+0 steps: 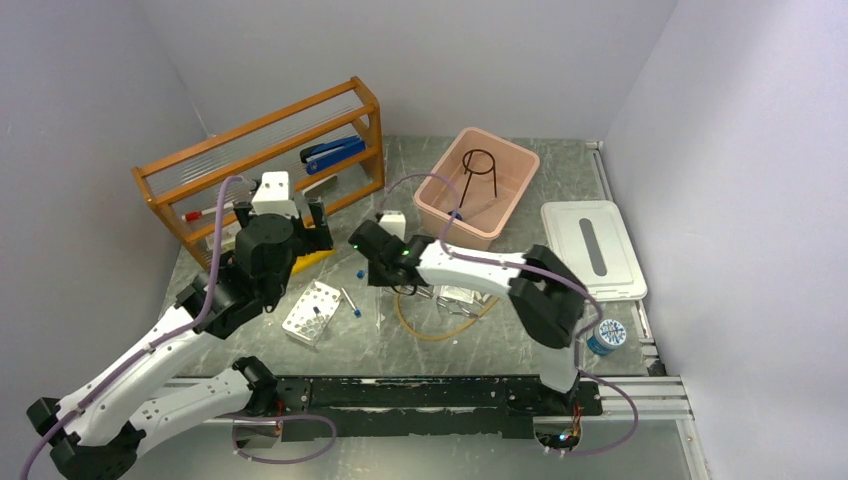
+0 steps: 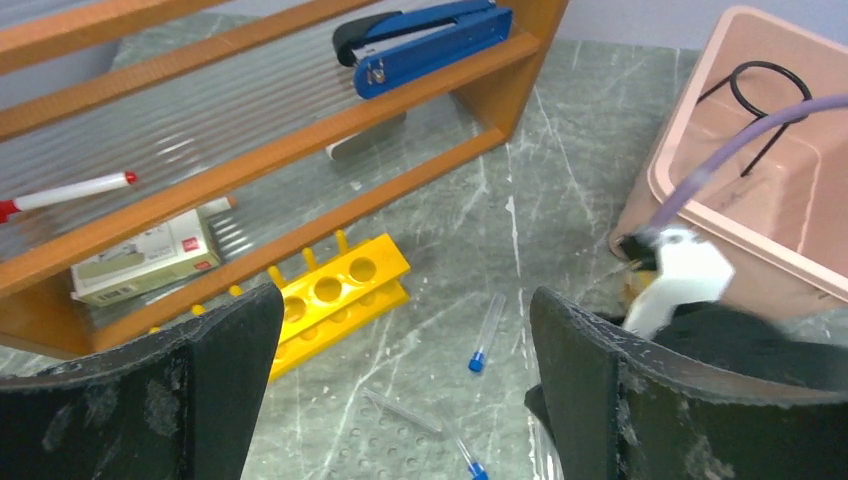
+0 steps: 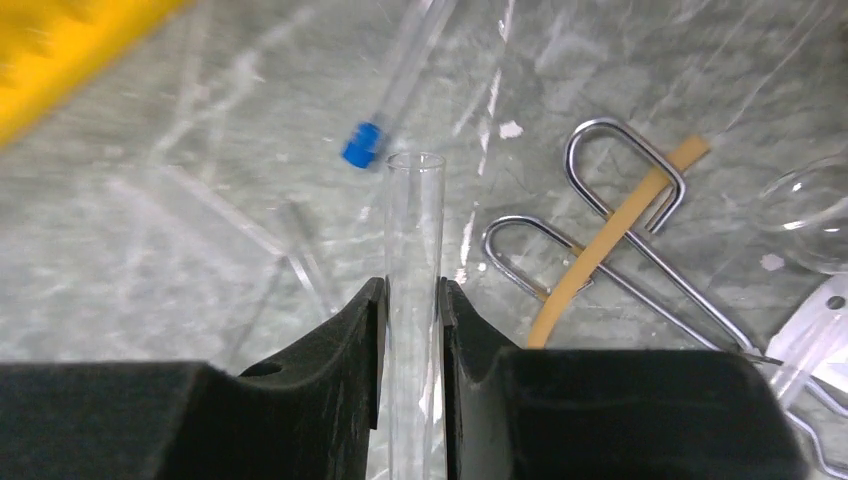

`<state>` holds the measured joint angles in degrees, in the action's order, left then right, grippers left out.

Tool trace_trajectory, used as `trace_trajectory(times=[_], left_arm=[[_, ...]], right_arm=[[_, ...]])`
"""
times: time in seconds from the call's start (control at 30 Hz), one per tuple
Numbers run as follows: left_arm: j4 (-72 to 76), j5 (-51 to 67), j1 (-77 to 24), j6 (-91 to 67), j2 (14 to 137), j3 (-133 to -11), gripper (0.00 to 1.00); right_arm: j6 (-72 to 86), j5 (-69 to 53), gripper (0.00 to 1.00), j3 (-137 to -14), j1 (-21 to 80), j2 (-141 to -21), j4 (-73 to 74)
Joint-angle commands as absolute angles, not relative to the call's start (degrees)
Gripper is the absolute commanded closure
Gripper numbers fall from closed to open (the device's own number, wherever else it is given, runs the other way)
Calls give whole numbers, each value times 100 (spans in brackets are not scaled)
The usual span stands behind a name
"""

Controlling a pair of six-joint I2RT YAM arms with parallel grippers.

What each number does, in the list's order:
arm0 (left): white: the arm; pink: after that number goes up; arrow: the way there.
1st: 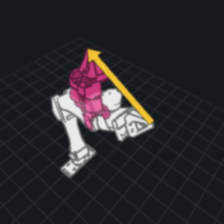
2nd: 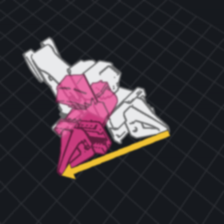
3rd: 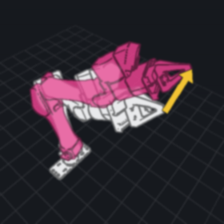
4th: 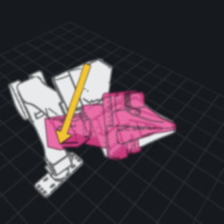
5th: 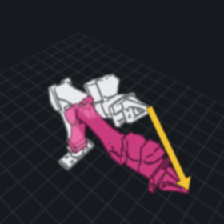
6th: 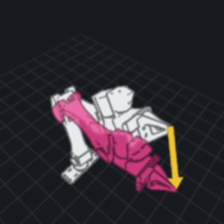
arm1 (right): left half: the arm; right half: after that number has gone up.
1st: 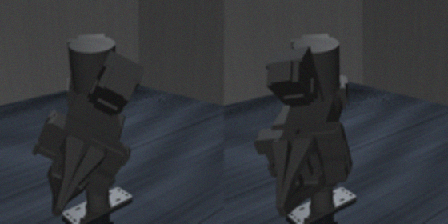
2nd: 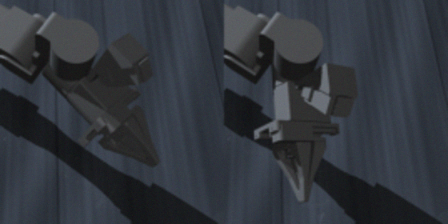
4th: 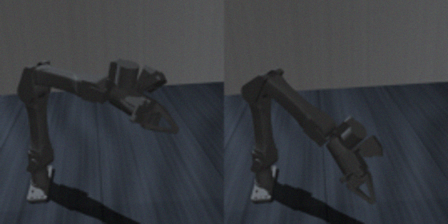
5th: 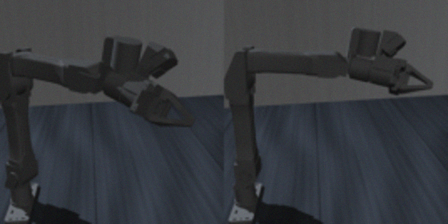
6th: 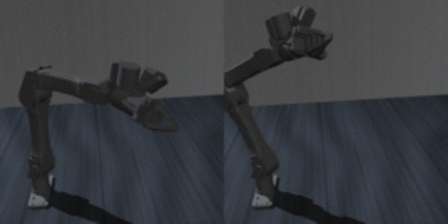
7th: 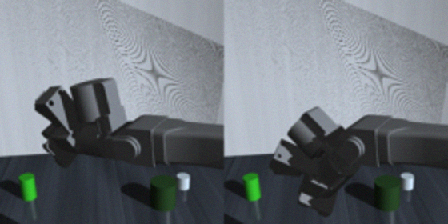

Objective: Organize the chemistry lab equipment

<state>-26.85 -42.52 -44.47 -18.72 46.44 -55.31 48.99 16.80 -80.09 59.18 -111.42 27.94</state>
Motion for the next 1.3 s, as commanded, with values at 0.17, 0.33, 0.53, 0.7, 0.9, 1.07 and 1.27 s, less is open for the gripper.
trace_trajectory(times=[0.17, 0.33, 0.53, 0.7, 0.9, 1.07, 1.27], left_arm=[[-2156, -2199, -4407, -2238, 5007, -5263, 3], [-1502, -572, -4401, -2097, 5168, -5088, 6], [-1099, 500, -4399, -2338, 5743, -5096, 18], [-827, 919, -4399, -2473, 6087, -5092, 35], [-726, 717, -4403, -2341, 6038, -4992, 75], [-782, 640, -4403, -1950, 5901, -4904, 95], [-955, 718, -4402, -1469, 5742, -4995, 95]], right_arm=[[4803, 1003, 81, -6601, 5046, -9120, 704], [4826, 380, 81, -6013, 4523, -8224, -116], [4694, 38, 81, -5851, 4436, -7613, -592], [4639, -198, 81, -5842, 4438, -7413, -665], [4548, -334, 81, -5793, 4423, -7376, -592], [4369, -469, 67, -5916, 4334, -7342, -316], [4230, -973, 53, -6406, 4079, -7498, 405]])
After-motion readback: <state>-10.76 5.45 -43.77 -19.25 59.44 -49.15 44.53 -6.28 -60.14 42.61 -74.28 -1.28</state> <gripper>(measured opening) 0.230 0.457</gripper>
